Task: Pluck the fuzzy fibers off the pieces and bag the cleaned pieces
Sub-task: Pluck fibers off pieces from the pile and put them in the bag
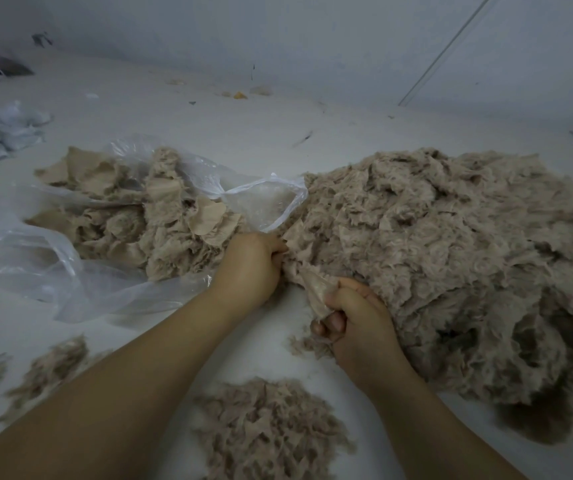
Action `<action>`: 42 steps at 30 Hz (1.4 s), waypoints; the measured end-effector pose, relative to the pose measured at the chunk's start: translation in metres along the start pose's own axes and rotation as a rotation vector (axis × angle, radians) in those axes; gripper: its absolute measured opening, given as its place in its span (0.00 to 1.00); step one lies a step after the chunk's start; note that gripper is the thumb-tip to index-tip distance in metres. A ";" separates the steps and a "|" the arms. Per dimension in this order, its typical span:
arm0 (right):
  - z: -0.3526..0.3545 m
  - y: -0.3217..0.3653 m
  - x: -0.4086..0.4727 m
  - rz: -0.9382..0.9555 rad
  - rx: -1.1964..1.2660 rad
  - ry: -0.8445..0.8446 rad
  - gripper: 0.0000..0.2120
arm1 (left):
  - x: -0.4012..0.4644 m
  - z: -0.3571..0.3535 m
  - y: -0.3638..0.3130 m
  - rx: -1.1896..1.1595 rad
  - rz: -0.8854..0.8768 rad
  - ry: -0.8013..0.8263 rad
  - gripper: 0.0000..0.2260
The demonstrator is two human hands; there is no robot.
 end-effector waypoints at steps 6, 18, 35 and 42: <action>-0.002 -0.001 0.002 0.015 0.008 0.051 0.09 | -0.013 0.020 -0.010 -0.164 -0.086 -0.022 0.22; 0.000 0.000 0.000 0.006 0.106 0.037 0.06 | -0.014 -0.015 -0.011 -0.287 -0.011 0.183 0.10; -0.004 0.001 -0.001 0.037 -0.020 0.072 0.05 | -0.041 0.001 -0.004 -1.130 0.540 0.298 0.04; -0.001 0.000 0.001 0.041 -0.026 0.012 0.08 | -0.049 0.006 -0.005 -1.244 0.578 0.328 0.12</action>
Point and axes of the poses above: each hand's wrist, its own x-axis towards the middle knuckle, its own z-axis out of the back of the hand, y = z × x, the point moved 4 cm from there along x, towards the middle knuckle, and after that the axes turned 2 degrees about x, right-handed, at the moved point
